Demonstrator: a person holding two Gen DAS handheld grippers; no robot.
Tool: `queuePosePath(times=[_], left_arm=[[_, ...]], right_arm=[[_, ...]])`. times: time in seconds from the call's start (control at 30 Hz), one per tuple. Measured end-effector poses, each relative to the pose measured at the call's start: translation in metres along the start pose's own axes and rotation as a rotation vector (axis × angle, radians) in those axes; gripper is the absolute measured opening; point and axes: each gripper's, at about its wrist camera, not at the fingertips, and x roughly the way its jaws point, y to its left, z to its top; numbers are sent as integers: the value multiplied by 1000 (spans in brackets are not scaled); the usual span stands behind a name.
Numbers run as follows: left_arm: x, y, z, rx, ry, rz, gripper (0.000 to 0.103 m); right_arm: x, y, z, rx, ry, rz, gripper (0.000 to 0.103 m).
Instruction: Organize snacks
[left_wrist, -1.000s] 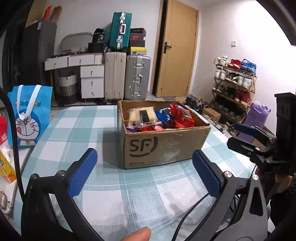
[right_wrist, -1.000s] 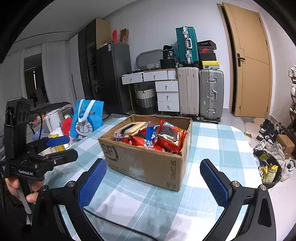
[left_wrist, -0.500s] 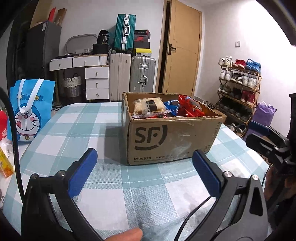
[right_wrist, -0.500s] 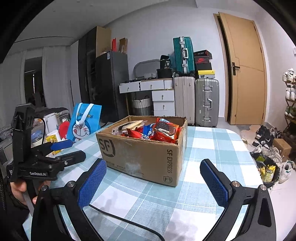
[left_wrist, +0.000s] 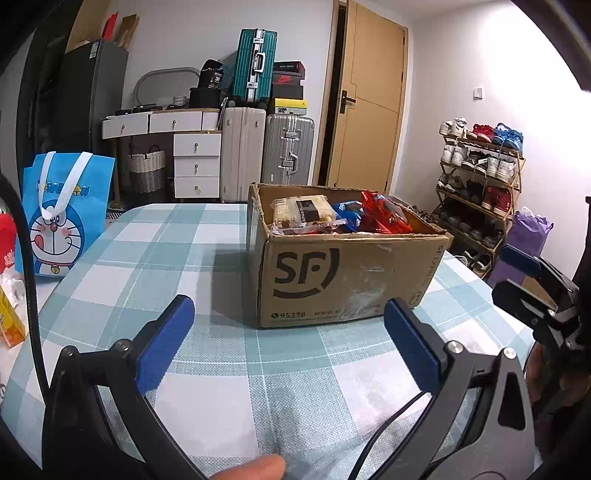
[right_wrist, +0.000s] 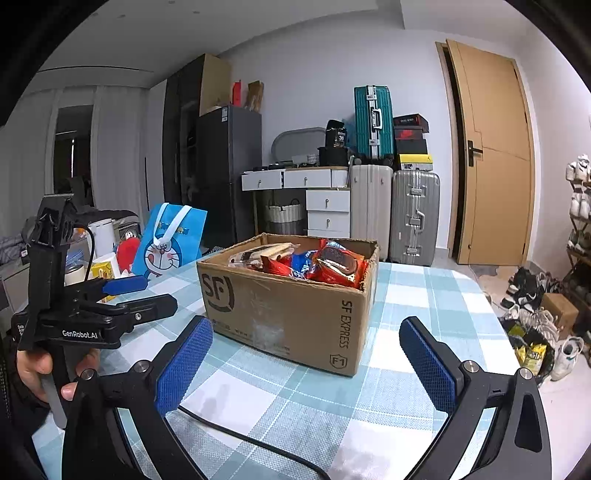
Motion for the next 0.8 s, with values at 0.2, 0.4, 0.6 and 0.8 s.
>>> queuePosePath(times=[0.2,0.4,0.6,0.8], left_arm=[[0,0,0,0,1,0,102],[0,0,0,2,-2,1,102],[-1,0,0,3,-2,1,102],[0,0,0,2,-1,1,102]], right_arm=[[-3,1,-1,-5,-16,-17,103],[-2,0,-1,-7,-13,-15,103],[-1,-1,-2,-1,-13,-16,103],[-1,-2,-2,-1,-11,-15,103]])
